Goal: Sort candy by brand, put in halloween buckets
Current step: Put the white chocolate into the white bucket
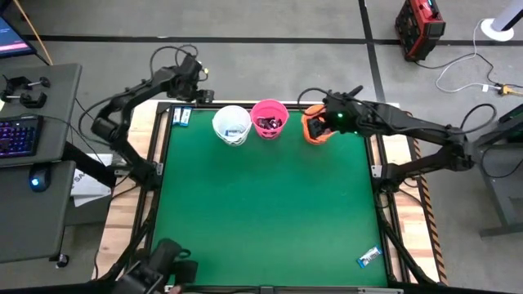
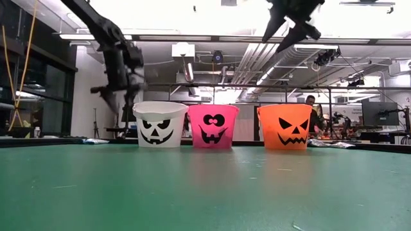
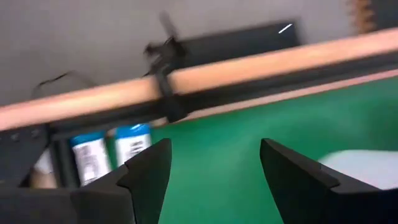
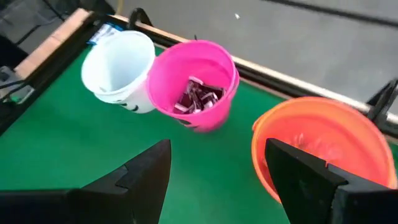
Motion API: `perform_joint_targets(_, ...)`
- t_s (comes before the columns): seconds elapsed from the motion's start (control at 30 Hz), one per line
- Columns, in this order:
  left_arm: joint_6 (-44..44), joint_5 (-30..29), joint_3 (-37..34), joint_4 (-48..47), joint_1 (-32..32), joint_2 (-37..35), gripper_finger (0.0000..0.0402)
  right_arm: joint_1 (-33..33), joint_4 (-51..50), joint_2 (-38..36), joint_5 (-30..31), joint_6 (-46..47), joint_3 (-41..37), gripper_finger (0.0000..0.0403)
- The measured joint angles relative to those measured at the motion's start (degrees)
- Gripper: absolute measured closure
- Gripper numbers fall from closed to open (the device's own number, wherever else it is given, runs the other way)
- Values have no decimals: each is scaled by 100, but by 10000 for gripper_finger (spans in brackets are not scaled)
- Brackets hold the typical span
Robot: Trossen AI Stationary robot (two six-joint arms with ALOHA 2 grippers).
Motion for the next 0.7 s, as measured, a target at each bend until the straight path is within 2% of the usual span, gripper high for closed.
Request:
perform_joint_targets(0.1, -166, -396, -3, -268, 101, 336, 165, -57, -32, 218, -82, 240, 0, 149)
perform_joint_targets(0.17, -353, -428, 0, -482, 140, 502, 165, -74, -82, 365, -138, 331, 0, 149)
perform_joint_targets(0.27, -339, -581, -60, -648, 172, 681, 165, -76, -131, 553, -202, 197, 0, 149)
perform_joint_targets(0.43, -504, -1191, -157, -770, 174, 934, 165, -85, -154, 769, -263, -49, 0, 149)
perform_joint_targets(0.7, -719, -1047, -22, -578, 249, 1469, 169, -85, -148, 814, -335, -329, 0, 149)
